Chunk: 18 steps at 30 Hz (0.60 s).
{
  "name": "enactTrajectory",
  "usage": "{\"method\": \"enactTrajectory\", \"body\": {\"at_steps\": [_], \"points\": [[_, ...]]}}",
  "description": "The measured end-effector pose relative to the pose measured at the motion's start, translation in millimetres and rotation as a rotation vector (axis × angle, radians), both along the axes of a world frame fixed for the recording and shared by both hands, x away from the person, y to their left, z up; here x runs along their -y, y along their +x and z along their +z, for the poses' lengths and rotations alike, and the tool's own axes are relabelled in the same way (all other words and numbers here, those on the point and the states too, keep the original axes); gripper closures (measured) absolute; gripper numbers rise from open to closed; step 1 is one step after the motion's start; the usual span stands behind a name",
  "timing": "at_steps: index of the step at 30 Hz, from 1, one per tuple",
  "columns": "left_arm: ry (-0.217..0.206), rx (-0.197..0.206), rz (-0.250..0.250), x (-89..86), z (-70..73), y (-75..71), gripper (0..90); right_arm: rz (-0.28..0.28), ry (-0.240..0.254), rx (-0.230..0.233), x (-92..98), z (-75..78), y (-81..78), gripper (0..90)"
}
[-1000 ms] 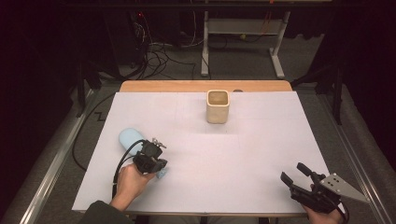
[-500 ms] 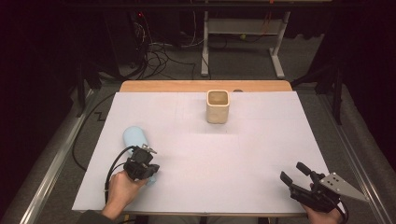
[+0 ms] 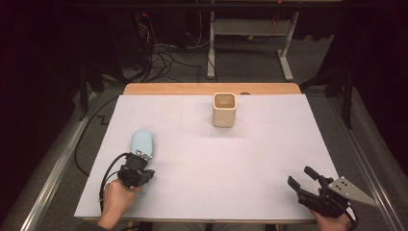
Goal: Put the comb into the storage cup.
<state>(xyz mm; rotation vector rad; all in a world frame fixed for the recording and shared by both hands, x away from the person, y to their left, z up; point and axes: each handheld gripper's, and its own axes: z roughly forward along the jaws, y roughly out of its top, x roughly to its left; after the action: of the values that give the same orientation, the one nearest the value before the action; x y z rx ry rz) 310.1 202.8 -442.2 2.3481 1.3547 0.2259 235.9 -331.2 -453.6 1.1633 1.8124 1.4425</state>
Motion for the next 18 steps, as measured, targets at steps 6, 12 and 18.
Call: {"method": "enactTrajectory", "body": {"at_steps": [6,12,18], "points": [[0.009,0.003,0.028,-8.0,0.1,-0.5,89.2,0.002,0.000,0.009,-0.3,0.3,-0.2,27.9],[0.012,0.004,0.057,-15.8,0.0,1.1,89.2,0.006,-0.002,0.005,-0.6,0.0,0.3,27.8],[0.004,0.006,0.071,-20.4,-1.1,3.0,89.2,0.008,-0.004,-0.002,-1.1,-0.4,0.8,27.8]]}}
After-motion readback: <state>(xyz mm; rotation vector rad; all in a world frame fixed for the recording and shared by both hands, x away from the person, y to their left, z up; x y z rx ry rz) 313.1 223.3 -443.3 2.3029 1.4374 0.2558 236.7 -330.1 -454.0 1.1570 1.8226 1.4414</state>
